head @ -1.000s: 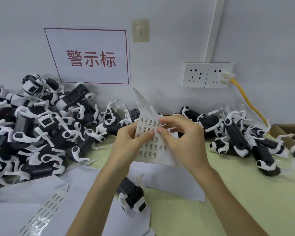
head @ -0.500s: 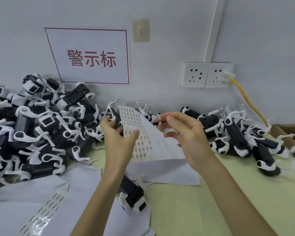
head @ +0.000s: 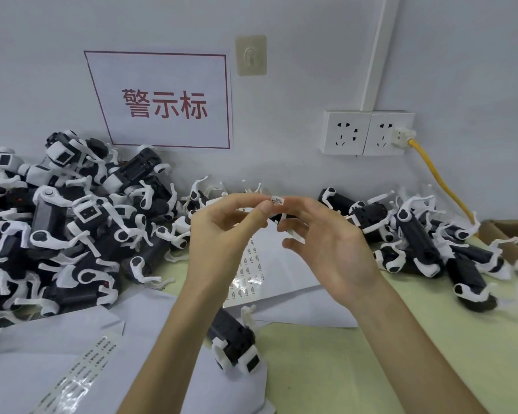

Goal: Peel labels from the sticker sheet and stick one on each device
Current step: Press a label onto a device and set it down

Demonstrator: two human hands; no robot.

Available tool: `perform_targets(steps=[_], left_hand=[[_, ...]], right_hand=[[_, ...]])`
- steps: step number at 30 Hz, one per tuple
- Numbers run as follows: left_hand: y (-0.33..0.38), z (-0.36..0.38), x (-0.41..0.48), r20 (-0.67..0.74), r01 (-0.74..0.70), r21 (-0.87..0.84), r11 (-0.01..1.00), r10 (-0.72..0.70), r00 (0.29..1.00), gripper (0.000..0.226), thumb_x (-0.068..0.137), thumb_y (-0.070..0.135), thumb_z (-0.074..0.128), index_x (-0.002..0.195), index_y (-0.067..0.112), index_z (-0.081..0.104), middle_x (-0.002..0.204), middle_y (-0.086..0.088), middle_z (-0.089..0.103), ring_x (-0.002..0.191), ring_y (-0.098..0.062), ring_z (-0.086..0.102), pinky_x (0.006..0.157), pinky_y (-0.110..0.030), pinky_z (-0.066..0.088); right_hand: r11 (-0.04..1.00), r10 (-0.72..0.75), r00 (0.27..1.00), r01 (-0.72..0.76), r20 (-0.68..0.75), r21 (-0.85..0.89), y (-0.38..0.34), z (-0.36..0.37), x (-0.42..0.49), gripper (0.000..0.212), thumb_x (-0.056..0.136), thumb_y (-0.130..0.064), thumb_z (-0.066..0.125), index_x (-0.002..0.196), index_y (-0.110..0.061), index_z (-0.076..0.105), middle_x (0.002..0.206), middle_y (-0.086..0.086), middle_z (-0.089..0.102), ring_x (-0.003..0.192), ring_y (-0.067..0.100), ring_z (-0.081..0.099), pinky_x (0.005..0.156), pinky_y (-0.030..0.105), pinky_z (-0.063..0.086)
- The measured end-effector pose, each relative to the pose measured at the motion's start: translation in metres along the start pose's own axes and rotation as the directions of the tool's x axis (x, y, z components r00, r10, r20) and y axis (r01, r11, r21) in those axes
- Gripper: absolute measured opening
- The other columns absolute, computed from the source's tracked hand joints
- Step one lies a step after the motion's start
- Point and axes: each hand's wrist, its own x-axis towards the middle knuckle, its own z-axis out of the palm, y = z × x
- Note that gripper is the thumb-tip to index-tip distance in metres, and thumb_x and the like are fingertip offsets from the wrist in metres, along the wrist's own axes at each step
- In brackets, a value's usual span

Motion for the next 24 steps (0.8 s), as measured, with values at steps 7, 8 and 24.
perform_targets(steps=[7, 8, 24], left_hand=[[-0.002, -0.004, 0.001, -0.002, -0.058, 0.134, 0.989, 0.059, 0.998, 0.014, 0.093, 0.018, 0.073, 0.084, 0.029, 0.076, 0.078, 0.011, 0.073, 0.07, -0.008, 0.067, 0.07, -0.021, 0.052], [-0.003, -0.006, 0.001, 0.002, -0.085, 0.211, 0.974, 0.086, 0.996, 0.015, 0.093, 0.019, 0.073, 0.084, 0.03, 0.075, 0.078, 0.014, 0.072, 0.07, -0.008, 0.066, 0.069, -0.022, 0.053], [0.002, -0.005, -0.002, 0.16, -0.308, 0.587, 0.749, 0.266, 0.951, 0.009, 0.091, 0.031, 0.064, 0.088, 0.03, 0.072, 0.091, 0.016, 0.07, 0.077, -0.01, 0.064, 0.072, -0.04, 0.051]], right_hand=[[0.884, -0.164, 0.968, 0.058, -0.191, -0.463, 0.001, 0.004, 0.0, 0.02, 0.098, -0.018, 0.061, 0.105, -0.026, 0.078, 0.099, -0.002, 0.076, 0.083, 0.012, 0.068, 0.078, 0.025, 0.05], [0.809, -0.274, 0.939, 0.108, -0.209, -0.577, 0.0, 0.003, -0.001, 0.02, 0.097, -0.013, 0.064, 0.102, -0.028, 0.078, 0.096, -0.005, 0.077, 0.082, 0.01, 0.069, 0.078, 0.022, 0.05], [0.33, -0.554, 0.824, 0.345, 0.116, -0.879, -0.013, 0.004, -0.006, 0.009, 0.083, -0.012, 0.083, 0.088, -0.017, 0.078, 0.086, -0.007, 0.068, 0.074, 0.013, 0.065, 0.074, 0.015, 0.047]])
